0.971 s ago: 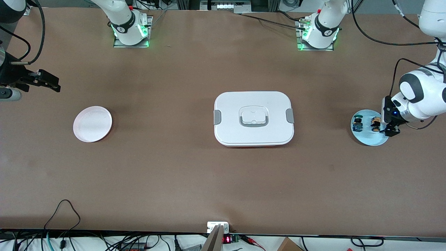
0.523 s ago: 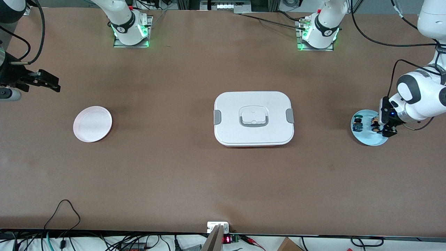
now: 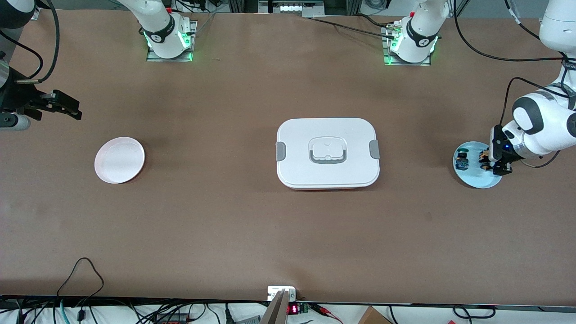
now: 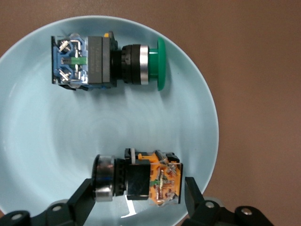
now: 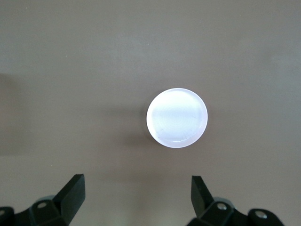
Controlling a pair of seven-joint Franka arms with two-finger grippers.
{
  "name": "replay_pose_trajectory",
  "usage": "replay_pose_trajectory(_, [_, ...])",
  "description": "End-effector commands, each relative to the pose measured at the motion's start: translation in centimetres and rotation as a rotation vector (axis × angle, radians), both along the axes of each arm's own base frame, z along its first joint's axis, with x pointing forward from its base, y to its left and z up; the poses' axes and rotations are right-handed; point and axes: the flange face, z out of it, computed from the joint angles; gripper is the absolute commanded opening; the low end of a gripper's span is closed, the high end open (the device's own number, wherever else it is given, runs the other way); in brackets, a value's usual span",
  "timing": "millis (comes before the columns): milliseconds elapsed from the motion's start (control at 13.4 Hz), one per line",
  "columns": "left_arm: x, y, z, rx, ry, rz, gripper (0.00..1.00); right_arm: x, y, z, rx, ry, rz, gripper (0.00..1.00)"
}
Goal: Transfer orange switch to right arm and place
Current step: 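Close the left gripper on the orange switch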
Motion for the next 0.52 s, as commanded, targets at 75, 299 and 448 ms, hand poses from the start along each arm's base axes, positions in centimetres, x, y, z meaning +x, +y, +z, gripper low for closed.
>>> replay_pose_trajectory(75, [0.15, 0.08, -0.03, -0.010, -0.015, -0.004, 0.84, 0.04, 0.31, 0.65, 0.007, -0.012, -0.012, 1.00])
replay_pose_trajectory(299, [0.14, -0.02, -0.21, -0.011, -0.012, -0.007, 0.73, 0.08, 0.28, 0.38, 0.011, -0.004, -0.011, 1.00])
replay_pose_trajectory(448, [0.32, -0.52, -0.31, -0.019, -0.012, -0.015, 0.68, 0.10, 0.38, 0.46, 0.013, -0.007, -0.009, 1.00])
